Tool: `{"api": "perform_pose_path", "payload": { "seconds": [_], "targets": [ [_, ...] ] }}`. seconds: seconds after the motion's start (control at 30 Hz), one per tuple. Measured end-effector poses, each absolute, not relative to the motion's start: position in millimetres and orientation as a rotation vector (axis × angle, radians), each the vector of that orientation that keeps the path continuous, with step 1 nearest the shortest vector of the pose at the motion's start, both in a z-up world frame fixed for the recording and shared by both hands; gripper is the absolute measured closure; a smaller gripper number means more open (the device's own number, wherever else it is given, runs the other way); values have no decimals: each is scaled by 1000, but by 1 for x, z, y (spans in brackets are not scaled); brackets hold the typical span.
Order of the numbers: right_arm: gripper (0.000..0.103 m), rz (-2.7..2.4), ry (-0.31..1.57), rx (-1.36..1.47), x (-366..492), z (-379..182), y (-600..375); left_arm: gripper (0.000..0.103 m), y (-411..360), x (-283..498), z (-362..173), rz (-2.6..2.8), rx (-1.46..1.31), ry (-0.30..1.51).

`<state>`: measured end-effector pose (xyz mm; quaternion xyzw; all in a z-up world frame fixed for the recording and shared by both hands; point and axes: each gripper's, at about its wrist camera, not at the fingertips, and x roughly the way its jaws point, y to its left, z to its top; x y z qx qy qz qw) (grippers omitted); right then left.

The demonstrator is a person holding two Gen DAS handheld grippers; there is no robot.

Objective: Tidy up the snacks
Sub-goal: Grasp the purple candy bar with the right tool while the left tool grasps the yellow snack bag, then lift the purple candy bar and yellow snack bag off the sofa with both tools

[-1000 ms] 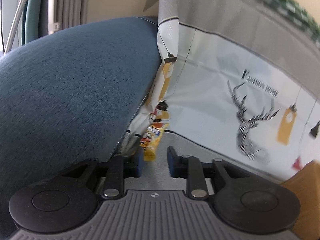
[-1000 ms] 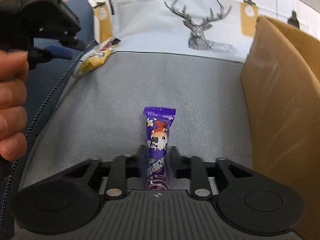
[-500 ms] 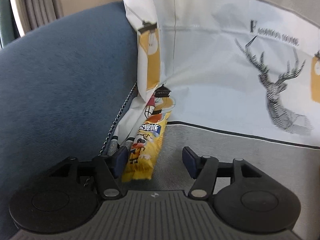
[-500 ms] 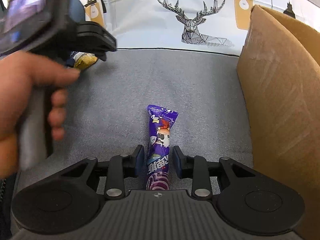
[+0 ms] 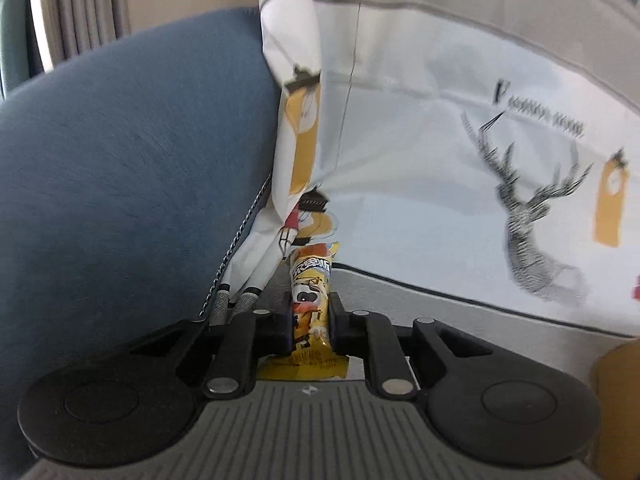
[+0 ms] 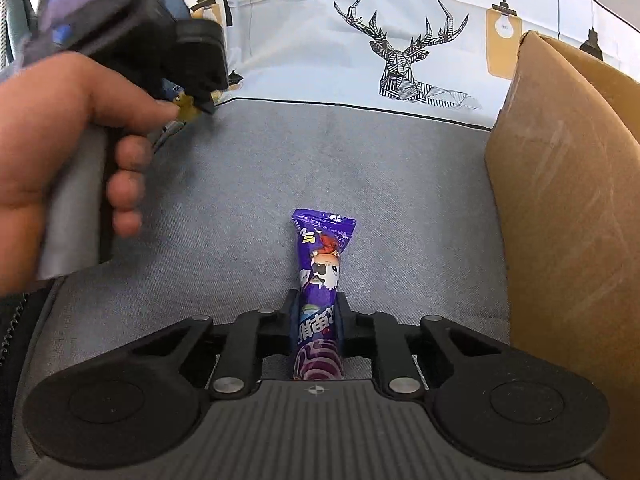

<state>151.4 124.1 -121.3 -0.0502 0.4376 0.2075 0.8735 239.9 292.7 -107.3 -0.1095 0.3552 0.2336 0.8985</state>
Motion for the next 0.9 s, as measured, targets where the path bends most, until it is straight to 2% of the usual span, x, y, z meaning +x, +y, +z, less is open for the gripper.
{"api": "perform_pose_path", "payload": {
  "seconds": [0.33, 0.6, 0.9],
  "targets": [
    [86, 444, 887, -71, 142, -111, 117, 86, 281, 148, -97, 402, -568, 826],
    [86, 512, 904, -51, 132, -101, 99, 86, 262, 83, -108, 342, -590, 939],
    [85, 592, 1022, -120, 128, -118, 89, 85, 266, 80, -135, 350, -544, 1080]
  ]
}}
